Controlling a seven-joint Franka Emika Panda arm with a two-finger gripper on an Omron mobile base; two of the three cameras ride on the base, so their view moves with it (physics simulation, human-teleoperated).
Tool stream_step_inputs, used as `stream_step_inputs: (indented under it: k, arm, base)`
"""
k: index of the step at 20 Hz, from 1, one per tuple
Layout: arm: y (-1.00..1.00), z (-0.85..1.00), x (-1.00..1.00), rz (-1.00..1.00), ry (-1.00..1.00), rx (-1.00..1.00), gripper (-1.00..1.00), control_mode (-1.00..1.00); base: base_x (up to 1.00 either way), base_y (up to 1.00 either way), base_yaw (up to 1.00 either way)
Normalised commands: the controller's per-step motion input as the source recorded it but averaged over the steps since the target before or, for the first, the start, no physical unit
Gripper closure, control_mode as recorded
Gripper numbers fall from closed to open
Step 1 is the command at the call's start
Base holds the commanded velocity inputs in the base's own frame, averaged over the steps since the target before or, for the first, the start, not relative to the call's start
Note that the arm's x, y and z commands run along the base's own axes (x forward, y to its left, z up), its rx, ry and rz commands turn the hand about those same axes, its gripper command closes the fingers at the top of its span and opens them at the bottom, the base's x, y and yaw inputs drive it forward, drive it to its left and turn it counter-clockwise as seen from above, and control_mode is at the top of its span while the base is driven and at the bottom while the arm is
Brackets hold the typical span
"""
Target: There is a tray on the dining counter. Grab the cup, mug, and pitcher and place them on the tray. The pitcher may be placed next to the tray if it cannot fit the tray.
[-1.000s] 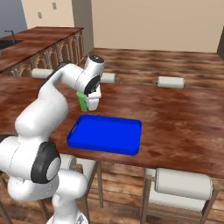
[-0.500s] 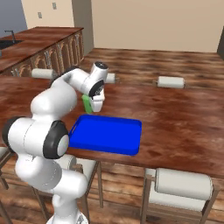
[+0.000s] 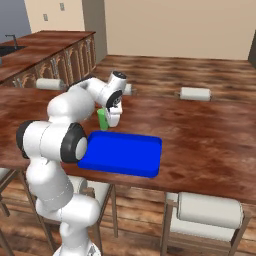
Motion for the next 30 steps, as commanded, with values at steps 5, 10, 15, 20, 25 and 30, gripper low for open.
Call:
stream_step_inputs:
  k: [5,10,15,20,25,30]
  arm:
    - [0.10,-0.35,0.27,0.00,0.03,0.00,1.00,-1.00]
    - [0.16,-0.42,0.28,0.00,0.01,0.00,1.00,-1.00]
    - [0.09,-0.34,0.14,0.00,0.00,0.00,1.00,-1.00]
    - [0.09,-0.28,0.05,0.00,0.01,0.00,1.00,-1.00]
    - [0.11,-0.17,0.00,0.00,0.01,0.00,1.00,-1.00]
    - [0.13,-0.20,0.00,0.00,0.01,0.00,1.00,-1.00]
  base:
    - [0.00,0.00,0.00]
    - [0.00,0.00,0.00]
    - [0.00,0.00,0.00]
    - [0.00,0.00,0.00]
    - [0.00,0.00,0.00]
    - [0.00,0.00,0.00]
